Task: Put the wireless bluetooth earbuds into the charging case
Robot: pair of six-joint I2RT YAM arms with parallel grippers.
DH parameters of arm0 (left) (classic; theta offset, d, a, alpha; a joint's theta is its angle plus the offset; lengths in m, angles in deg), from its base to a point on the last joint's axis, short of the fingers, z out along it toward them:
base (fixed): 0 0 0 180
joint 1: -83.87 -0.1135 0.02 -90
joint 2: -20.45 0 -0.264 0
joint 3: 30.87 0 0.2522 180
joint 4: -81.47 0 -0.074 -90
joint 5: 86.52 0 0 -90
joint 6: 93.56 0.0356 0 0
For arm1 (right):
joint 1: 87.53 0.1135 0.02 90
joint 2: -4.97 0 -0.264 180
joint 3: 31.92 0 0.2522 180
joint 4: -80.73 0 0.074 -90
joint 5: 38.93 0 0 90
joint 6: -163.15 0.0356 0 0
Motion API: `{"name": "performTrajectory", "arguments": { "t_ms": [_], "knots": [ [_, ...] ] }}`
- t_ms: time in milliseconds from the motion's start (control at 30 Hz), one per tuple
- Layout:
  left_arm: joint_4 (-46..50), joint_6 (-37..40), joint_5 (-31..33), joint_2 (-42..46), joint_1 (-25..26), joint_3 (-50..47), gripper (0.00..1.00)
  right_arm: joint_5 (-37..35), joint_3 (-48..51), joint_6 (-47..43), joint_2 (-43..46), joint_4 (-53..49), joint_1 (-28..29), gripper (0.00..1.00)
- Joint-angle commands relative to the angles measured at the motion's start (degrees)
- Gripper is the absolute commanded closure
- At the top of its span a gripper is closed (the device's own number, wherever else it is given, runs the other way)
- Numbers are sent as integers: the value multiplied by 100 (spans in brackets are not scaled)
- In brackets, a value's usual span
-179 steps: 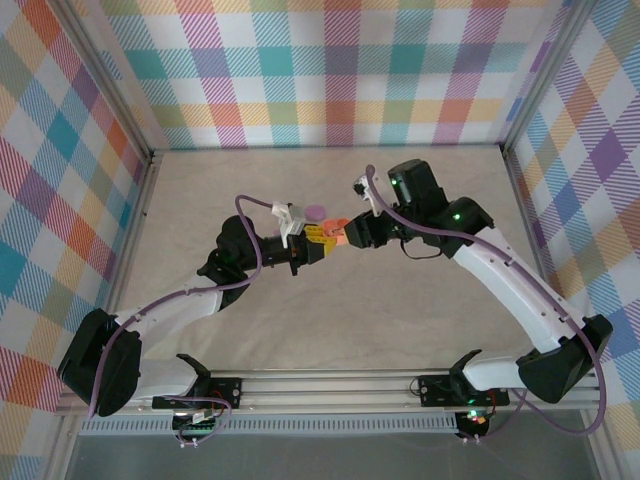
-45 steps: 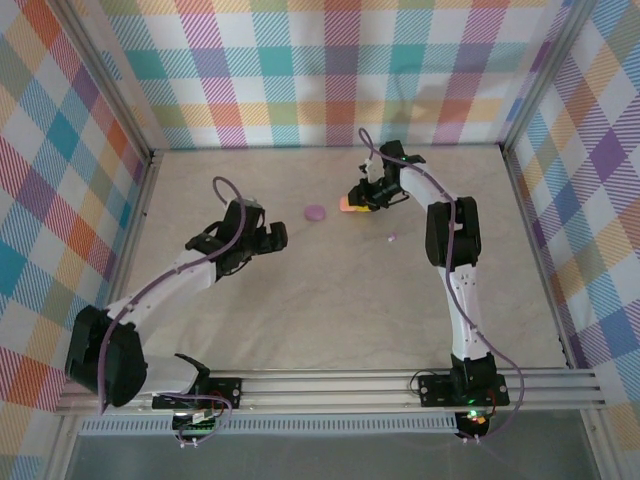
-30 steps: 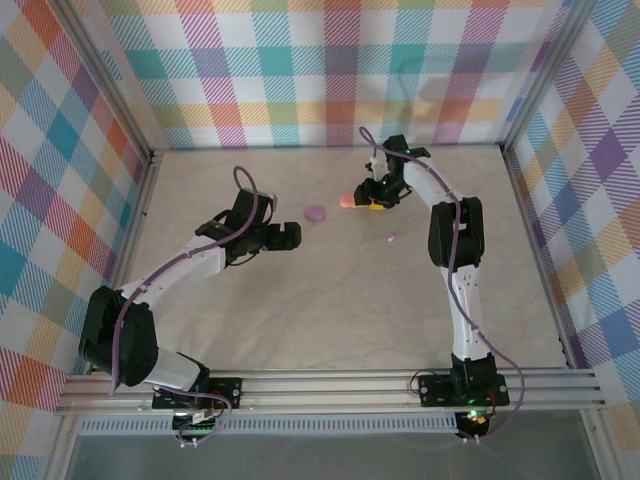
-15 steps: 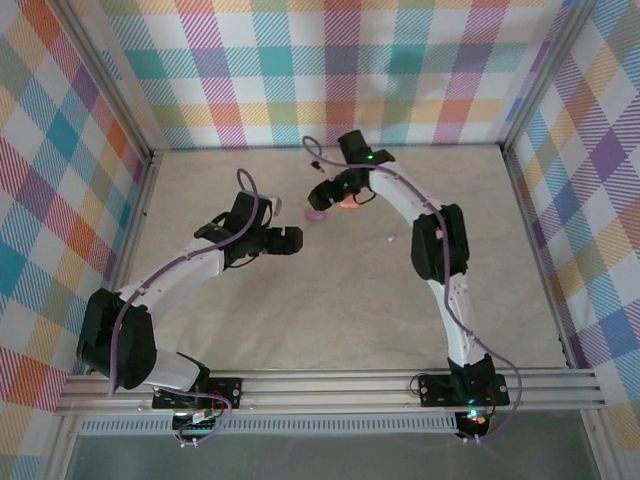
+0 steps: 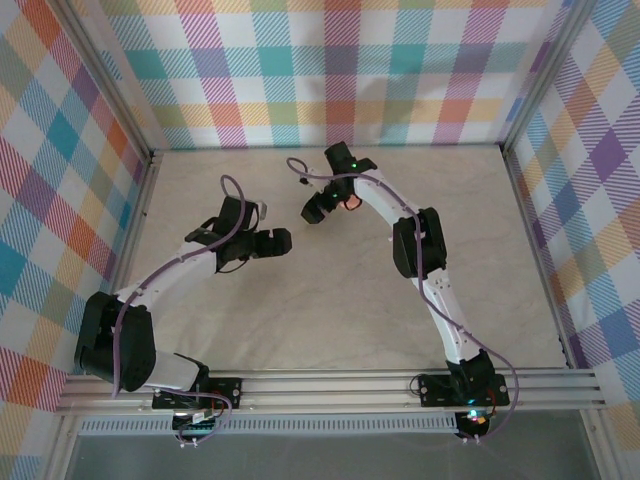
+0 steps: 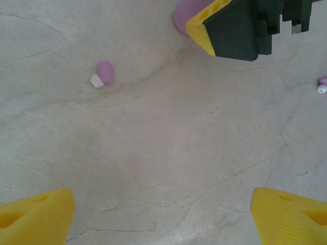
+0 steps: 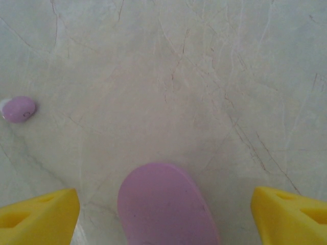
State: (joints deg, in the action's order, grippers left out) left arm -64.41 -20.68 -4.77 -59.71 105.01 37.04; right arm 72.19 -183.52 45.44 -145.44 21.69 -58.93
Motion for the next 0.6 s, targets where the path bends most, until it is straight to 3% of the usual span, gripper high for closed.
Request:
{"name": "performTrajectory", "arguments": {
  "t_ms": [0,200,400,567],
  "knots": [
    [-155,-79,-188,128,-93,-44,11,-109,210,-547,105,-259,77,12],
    [-72,-146,-312,-59,-119,93,14,-496,503,-763,112,-179,181,13],
    [-45,-208,-353,13,-137,69,15,-890,647,-827,202,-50,225,26],
    [-151,-237,-402,147,-190,-35,15,-1277,1628,-1051,754,562,303,37]
  ]
}}
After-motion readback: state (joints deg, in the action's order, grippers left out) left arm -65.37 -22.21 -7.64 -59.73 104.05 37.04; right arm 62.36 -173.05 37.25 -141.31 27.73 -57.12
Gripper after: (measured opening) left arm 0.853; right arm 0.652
